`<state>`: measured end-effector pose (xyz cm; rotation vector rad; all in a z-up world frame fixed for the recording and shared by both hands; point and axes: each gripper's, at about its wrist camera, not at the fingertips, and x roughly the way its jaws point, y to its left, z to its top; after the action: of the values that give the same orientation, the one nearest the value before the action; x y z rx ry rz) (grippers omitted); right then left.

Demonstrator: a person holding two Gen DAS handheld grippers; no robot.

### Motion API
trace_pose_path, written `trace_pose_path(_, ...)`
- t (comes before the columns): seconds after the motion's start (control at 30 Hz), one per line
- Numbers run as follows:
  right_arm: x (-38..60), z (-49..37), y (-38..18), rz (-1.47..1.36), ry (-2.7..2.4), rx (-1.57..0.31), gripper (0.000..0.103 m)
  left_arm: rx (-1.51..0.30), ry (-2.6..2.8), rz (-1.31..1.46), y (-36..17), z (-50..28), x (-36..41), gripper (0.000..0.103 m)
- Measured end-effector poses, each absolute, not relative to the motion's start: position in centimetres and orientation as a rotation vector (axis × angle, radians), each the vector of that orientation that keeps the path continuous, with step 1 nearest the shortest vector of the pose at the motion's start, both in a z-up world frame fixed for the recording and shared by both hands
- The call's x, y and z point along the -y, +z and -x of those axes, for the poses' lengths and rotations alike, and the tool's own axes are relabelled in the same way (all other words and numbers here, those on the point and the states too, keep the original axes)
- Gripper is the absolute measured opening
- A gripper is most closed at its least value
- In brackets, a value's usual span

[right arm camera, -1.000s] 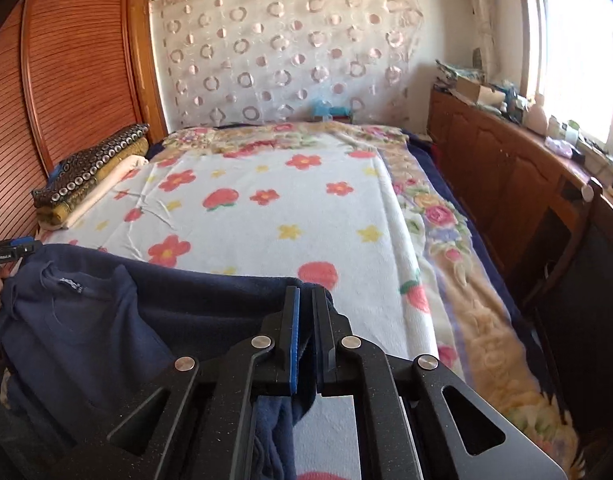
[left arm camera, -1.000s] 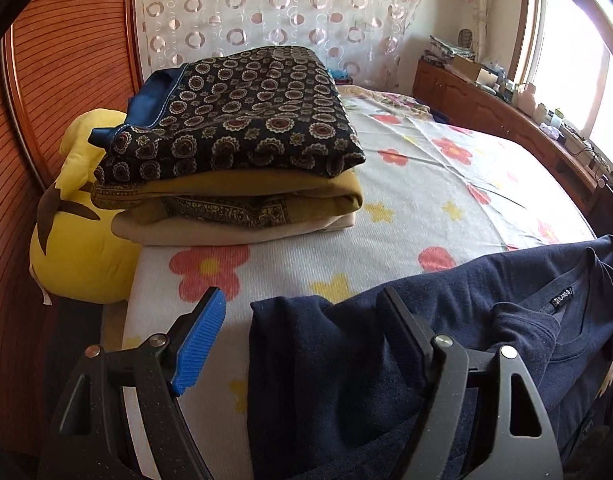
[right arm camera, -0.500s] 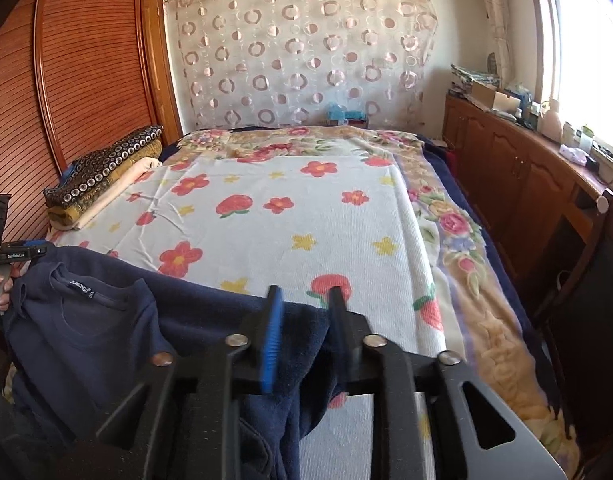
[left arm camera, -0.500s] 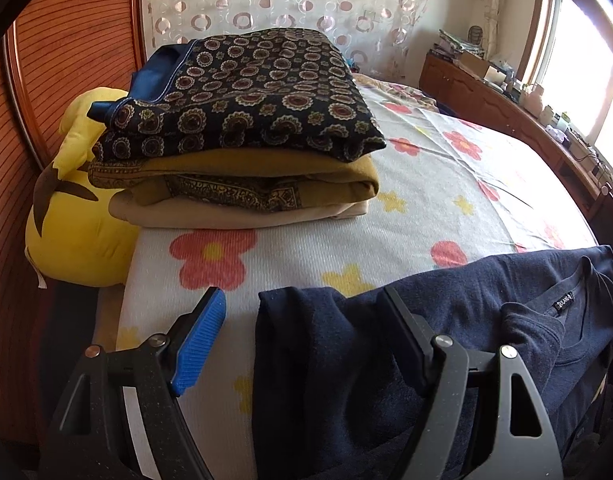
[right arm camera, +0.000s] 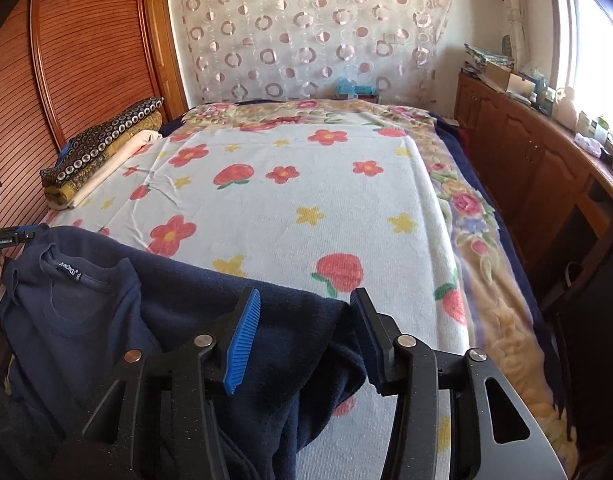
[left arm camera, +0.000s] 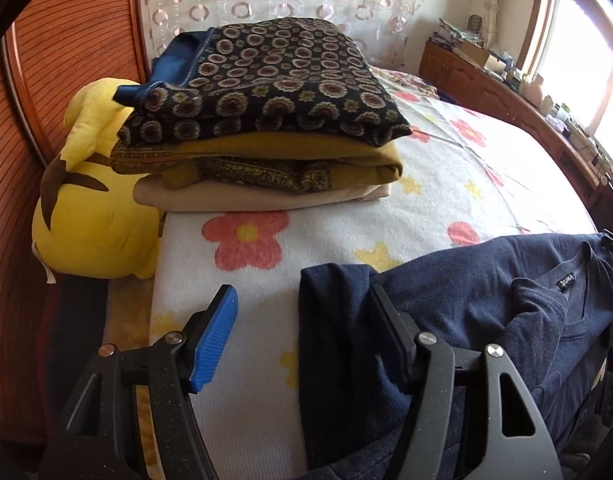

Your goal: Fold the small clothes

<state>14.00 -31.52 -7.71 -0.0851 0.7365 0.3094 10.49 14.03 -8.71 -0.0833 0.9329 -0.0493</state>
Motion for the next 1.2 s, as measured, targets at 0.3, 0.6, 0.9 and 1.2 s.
trace_pose_path(0.3, 31.4, -15.7, -8.5, 0.085, 0.311, -0.847, 0.055, -0.987, -0.133, 0.026, -8.3, -11.2, -12.2, 0.044)
trace_pose_path(0.6, 31.9, -16.1, -8.7, 0.053, 0.350, -0.843, 0.055, -0.989, -0.168, -0.010, -7.8, -10.5, -10.4, 0.016)
trace_pose_path(0.9, 30.4, -12.7, -7.3, 0.083, 0.401, -0.758, 0.012, -0.773, -0.184, 0.043, -3.0, -6.1, -10.4, 0.009)
trace_pose_path(1.2, 30.6, -4.7, 1.5, 0.083, 0.454, -0.508, 0.011, -0.514, -0.206, 0.066, 5.8, -0.1, -10.0, 0.009)
